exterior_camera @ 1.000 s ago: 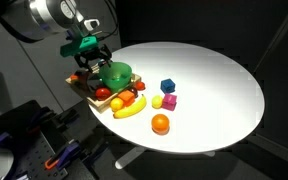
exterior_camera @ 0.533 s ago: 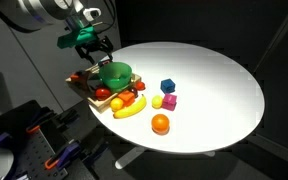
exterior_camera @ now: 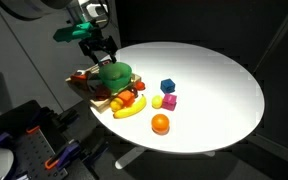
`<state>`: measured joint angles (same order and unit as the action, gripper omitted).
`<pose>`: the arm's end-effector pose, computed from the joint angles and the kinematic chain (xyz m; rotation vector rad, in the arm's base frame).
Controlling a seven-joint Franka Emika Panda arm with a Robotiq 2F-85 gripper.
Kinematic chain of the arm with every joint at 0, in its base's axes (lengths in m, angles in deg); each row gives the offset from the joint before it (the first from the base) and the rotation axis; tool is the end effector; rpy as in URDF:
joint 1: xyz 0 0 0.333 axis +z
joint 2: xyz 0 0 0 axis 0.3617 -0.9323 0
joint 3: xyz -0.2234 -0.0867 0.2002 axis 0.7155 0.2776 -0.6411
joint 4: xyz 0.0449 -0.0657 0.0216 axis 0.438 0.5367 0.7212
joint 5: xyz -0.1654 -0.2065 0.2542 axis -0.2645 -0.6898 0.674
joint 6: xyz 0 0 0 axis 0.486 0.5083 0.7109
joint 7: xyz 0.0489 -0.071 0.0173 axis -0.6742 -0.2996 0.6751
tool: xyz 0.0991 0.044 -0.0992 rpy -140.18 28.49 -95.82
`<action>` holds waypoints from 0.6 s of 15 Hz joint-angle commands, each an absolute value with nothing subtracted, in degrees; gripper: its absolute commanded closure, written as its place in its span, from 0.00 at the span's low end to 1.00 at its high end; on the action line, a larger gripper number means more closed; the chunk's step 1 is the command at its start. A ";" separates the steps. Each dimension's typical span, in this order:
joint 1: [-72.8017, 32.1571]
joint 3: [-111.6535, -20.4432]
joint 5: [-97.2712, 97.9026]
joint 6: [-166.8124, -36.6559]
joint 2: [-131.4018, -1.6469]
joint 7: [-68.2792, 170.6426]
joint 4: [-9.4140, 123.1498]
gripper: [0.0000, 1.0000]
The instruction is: Put the green bowl in the box
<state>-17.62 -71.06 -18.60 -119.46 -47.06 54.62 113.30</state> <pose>0.4362 0.0389 0.2630 2.8905 0.5703 0.1783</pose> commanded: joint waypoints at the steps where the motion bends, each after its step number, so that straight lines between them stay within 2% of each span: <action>1: -18.91 -71.13 -14.16 -114.52 -42.11 55.39 115.15 0.00; 9: -18.93 -69.11 -1.46 -97.69 -32.34 65.49 115.95 0.00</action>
